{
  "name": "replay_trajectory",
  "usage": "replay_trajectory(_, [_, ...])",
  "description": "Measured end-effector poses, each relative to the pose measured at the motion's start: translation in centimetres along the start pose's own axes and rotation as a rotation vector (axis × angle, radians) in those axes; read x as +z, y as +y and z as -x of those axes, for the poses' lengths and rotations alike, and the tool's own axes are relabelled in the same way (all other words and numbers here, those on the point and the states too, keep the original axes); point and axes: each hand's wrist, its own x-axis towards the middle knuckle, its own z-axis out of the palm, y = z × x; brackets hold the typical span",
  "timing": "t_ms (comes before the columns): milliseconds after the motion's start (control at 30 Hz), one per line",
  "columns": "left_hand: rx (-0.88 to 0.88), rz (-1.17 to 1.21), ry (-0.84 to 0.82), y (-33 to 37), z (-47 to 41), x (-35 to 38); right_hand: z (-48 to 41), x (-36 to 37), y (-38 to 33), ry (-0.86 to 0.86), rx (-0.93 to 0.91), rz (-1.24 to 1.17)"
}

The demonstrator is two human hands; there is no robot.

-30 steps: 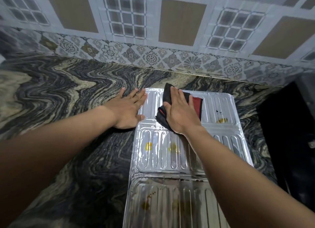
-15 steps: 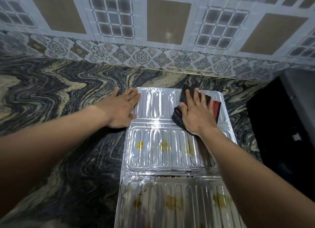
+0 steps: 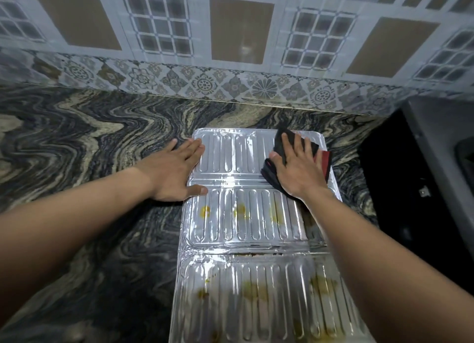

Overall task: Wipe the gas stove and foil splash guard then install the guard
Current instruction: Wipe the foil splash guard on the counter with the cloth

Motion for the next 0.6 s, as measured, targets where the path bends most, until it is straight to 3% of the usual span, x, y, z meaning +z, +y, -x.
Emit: replay_trajectory(600, [0.027, -0.066, -0.056, -0.7, 0.0, -1.5, 10.5, 2.0, 1.2, 0.037, 0.081, -0.122])
